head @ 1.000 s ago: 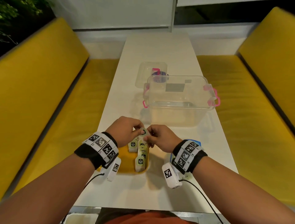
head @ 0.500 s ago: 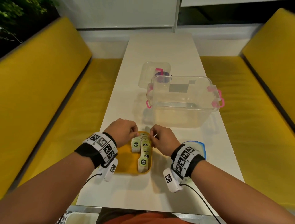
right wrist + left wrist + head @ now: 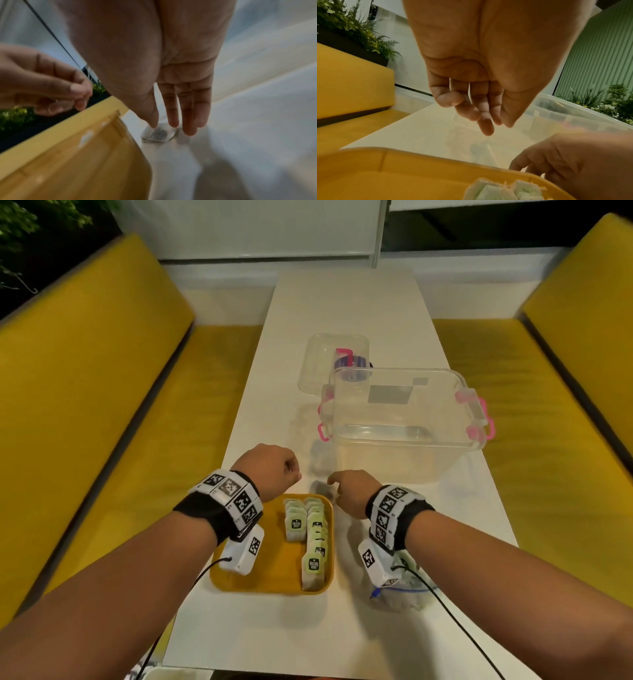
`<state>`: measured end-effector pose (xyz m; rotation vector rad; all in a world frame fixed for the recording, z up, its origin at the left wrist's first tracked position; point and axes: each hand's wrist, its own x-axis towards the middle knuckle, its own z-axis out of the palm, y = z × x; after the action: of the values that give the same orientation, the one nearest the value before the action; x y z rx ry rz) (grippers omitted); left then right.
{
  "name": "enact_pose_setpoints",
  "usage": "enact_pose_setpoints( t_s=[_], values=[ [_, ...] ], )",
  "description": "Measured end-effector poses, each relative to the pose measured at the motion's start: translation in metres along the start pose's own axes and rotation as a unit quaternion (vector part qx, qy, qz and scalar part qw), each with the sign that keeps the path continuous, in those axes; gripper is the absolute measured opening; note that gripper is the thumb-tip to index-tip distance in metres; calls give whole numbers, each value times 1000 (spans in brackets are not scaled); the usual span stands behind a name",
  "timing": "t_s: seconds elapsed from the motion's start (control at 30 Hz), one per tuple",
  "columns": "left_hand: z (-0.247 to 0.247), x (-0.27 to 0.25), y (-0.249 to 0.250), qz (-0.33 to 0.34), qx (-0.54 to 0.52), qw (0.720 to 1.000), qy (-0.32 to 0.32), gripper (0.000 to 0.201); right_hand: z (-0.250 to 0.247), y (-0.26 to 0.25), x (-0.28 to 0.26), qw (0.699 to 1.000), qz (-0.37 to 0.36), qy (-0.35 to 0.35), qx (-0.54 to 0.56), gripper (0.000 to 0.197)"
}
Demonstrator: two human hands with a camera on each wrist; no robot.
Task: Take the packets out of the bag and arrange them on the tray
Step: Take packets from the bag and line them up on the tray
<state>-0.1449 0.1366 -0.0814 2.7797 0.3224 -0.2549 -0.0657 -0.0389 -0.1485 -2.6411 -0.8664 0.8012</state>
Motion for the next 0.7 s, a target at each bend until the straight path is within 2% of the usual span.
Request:
enact_pose_setpoints(
  t_s=[0.13, 0.23, 0.4, 0.47, 0.6, 0.7],
  values=[
    [-1, 3, -8, 1, -23, 1000, -1, 12, 0, -6, 17, 998, 11, -20, -59, 39],
    [-1, 2, -13, -1, -39, 999, -3, 12, 5, -9, 26, 995, 33, -25, -92, 27],
    [0, 0, -15, 5, -52, 999, -6, 12, 10, -7, 28, 993, 76, -36, -85, 16],
    [0, 0, -13, 4, -55, 998, -8, 12, 7, -5, 26, 992, 86, -46, -82, 6],
    [2, -2, -1, 9, -60, 998, -15, 12, 6, 2, 14, 993, 95, -52, -52, 29],
    [4, -4, 13, 22, -65, 998, -11, 10, 2, 8, 2, 996, 81, -41, -24, 23]
  ],
)
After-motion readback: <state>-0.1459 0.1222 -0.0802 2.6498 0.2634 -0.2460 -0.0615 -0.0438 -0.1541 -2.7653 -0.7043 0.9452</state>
